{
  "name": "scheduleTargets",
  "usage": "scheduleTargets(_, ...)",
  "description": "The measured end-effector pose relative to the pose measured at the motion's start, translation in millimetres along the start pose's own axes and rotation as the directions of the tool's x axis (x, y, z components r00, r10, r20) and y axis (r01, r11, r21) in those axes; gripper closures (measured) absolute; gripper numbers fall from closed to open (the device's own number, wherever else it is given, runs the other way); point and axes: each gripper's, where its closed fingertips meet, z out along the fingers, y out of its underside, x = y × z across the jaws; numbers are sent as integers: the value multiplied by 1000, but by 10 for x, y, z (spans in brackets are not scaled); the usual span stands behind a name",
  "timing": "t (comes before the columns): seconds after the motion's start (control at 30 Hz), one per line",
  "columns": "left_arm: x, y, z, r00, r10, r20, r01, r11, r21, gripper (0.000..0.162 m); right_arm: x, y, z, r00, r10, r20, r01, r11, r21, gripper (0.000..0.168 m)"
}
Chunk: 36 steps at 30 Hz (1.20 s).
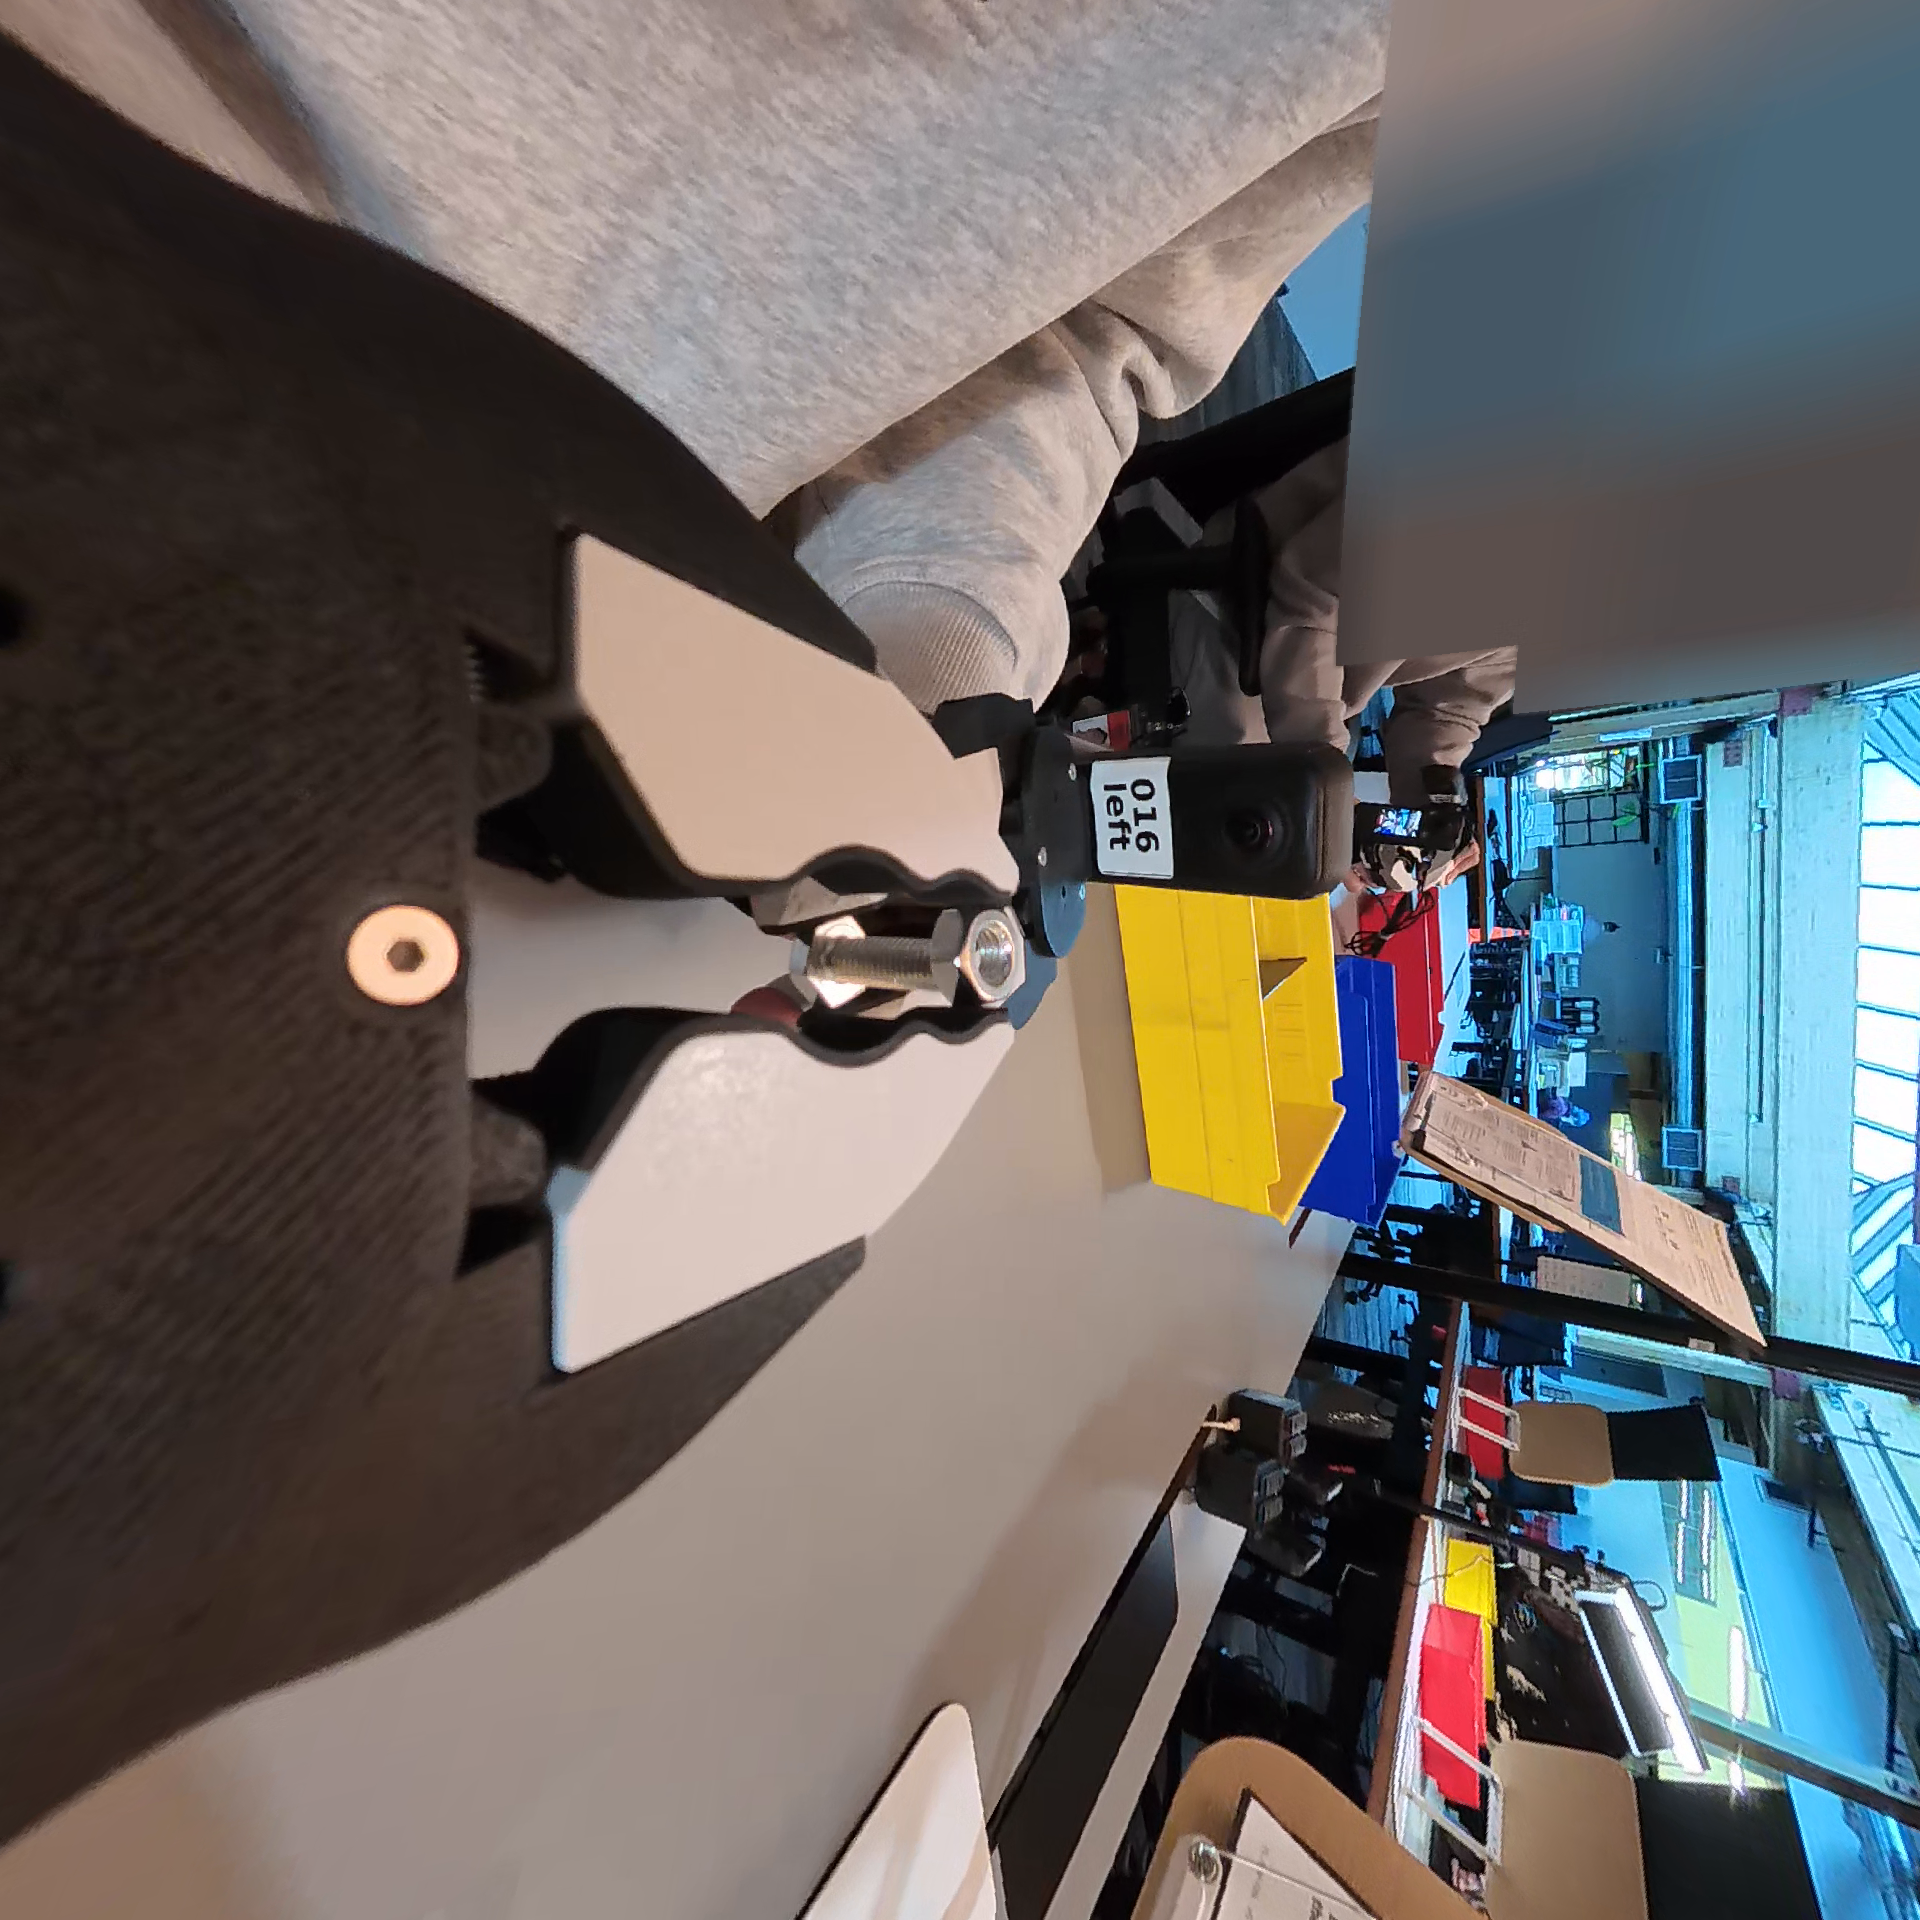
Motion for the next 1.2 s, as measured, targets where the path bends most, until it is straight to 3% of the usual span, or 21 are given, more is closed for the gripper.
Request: scheduleTargets(1.2, -112, 47, 7, 996, 25, 83, -22, 999, -30, 144, 93, 73, 25, 997, -14, -81, 8, 997, -71, 146)
